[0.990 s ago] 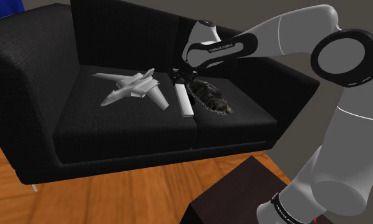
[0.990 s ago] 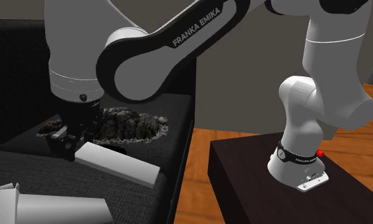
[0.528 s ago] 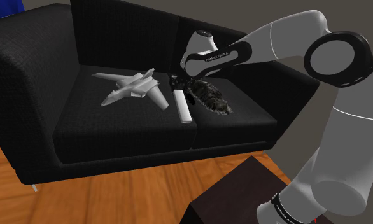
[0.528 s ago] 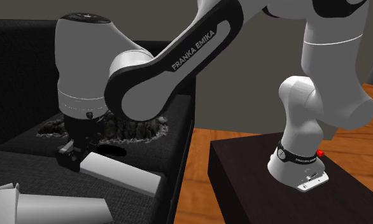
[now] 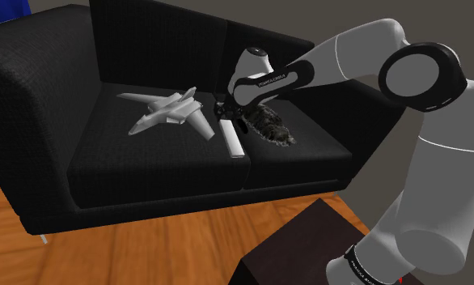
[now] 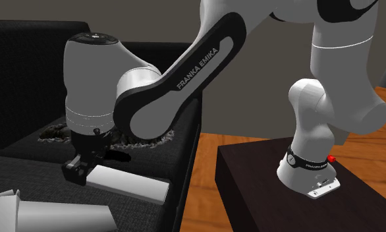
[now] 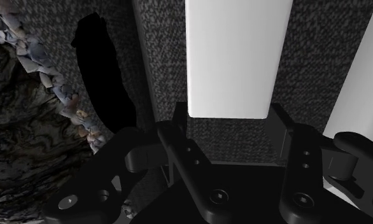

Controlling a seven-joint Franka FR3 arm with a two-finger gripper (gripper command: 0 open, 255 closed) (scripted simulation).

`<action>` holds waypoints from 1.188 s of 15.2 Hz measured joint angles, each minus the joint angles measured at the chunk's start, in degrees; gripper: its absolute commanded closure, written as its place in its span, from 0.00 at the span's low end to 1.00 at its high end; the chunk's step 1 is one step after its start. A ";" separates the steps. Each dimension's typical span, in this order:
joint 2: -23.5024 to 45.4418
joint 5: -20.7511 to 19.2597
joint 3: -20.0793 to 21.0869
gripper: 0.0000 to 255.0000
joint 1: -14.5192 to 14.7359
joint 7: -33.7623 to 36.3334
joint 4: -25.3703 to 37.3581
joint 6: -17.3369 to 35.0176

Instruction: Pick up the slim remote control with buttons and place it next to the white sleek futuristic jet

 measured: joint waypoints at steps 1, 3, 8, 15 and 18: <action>0.01 -0.01 0.00 1.00 0.01 0.03 -0.04 0.05; 0.04 -0.02 0.00 1.00 0.02 0.04 -0.05 0.07; 0.05 -0.01 0.00 0.00 0.02 0.04 -0.05 0.09; -5.17 -0.27 0.07 0.00 0.61 0.16 -0.94 -4.21; -5.83 -0.35 0.08 0.00 0.71 0.26 -1.27 -4.62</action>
